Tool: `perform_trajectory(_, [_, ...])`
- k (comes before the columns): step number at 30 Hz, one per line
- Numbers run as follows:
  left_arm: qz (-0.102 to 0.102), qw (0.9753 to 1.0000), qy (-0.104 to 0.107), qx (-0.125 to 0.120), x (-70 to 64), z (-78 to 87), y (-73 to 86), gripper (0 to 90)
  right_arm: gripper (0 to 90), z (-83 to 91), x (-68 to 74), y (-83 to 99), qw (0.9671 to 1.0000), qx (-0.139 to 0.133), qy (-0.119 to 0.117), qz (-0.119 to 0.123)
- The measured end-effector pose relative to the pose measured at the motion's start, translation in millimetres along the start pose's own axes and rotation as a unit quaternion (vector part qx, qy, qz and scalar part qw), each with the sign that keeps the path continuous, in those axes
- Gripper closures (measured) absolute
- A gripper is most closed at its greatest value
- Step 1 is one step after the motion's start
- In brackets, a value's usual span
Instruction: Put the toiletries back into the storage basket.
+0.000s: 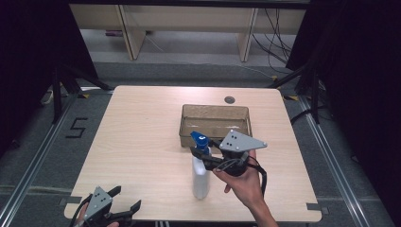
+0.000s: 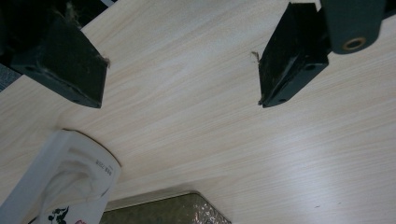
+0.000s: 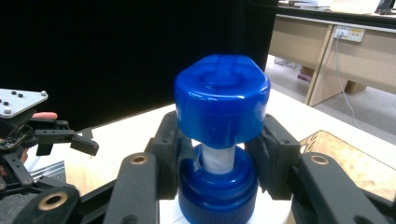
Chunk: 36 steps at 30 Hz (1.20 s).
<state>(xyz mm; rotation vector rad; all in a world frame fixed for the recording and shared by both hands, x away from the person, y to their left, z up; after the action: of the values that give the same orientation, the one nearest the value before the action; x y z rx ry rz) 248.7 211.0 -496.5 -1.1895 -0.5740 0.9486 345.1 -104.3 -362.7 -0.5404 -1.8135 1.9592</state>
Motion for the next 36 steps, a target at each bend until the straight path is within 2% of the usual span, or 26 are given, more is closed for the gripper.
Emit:
perform_trajectory(1, [0.0,1.0,0.0,0.0,0.0,0.0,0.0,14.8,58.4,0.0,0.0,0.0,1.0,0.0,0.0,0.0])
perform_trajectory(2, [-0.001,1.0,0.0,0.001,-0.1,0.2,0.1,14.9,59.9,0.9,1.8,0.1,0.9998,0.002,-0.006,-0.017])
perform_trajectory(5, [-0.005,1.0,0.003,-0.001,0.3,1.1,-0.2,14.9,60.6,2.5,4.3,-1.0,0.9997,0.004,-0.002,-0.025])
perform_trajectory(7, [-0.001,1.0,0.001,-0.006,0.2,0.9,0.5,14.9,61.2,0.6,2.2,-1.4,0.9998,-0.008,-0.007,-0.016])
perform_trajectory(10, [0.0,1.0,0.001,-0.004,0.0,1.6,0.1,14.9,61.9,1.0,2.9,-2.3,0.9999,-0.009,-0.004,-0.013])
perform_trajectory(11, [-0.006,1.0,0.0,0.001,-0.1,2.5,-0.1,14.8,61.9,1.5,3.7,-4.2,0.9997,-0.008,-0.008,-0.023])
perform_trajectory(12, [-0.004,1.0,0.003,-0.002,-0.7,1.9,-0.1,14.8,61.9,1.3,3.0,-4.7,0.9998,-0.006,-0.008,-0.015])
perform_trajectory(17, [-0.007,1.0,0.003,0.001,-1.2,2.1,0.0,14.8,61.9,-1.0,3.0,-7.1,0.9998,-0.008,-0.007,-0.017])
perform_trajectory(19, [-0.007,1.0,0.001,0.001,-0.9,2.6,-0.3,14.8,61.9,-1.6,1.5,-11.4,0.9999,-0.014,-0.005,-0.006])
perform_trajectory(22, [-0.004,1.0,-0.001,-0.001,-0.7,2.6,-0.3,14.9,61.9,-1.6,1.9,-15.5,0.9997,-0.019,-0.007,-0.014])
perform_trajectory(24, [-0.006,1.0,-0.001,0.0,-0.5,2.8,-0.3,14.9,61.9,-1.9,-0.5,-19.4,0.9997,-0.026,-0.003,-0.005])
perform_trajectory(25, [-0.006,1.0,-0.001,0.001,-0.7,2.9,-0.3,14.9,61.9,-1.8,0.4,-20.4,0.9996,-0.025,-0.007,-0.015])
perform_trajectory(26, [-0.006,1.0,0.0,0.001,-0.7,2.8,-0.2,14.8,61.9,-2.1,-2.6,-22.6,0.9994,-0.033,-0.004,0.001])
perform_trajectory(32, [-0.006,1.0,-0.002,0.001,0.0,2.9,-0.1,14.8,61.9,-1.0,-5.9,-26.9,0.9993,-0.036,0.0,-0.008])
perform_trajectory(33, [-0.006,1.0,-0.001,0.001,-0.2,2.7,0.0,14.8,61.9,0.2,-6.2,-27.6,0.9993,-0.032,0.0,-0.021])
perform_trajectory(36, [-0.004,1.0,-0.001,-0.001,-0.9,2.6,-0.2,14.8,61.9,0.7,-9.2,-29.0,0.9992,-0.038,0.0,-0.012])
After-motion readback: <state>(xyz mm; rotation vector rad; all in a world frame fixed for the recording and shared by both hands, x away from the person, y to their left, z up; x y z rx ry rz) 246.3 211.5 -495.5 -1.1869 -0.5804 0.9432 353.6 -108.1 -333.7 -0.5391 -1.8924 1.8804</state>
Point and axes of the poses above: each handheld gripper's, and its own axes: z roughly backward along the jaws, y roughly out of its underside, x roughly to its left, the point moved 3 cm from there along -z, roughly forward along the jaws, and after that the axes turned 11 degrees about -x, right-handed, at the moved point
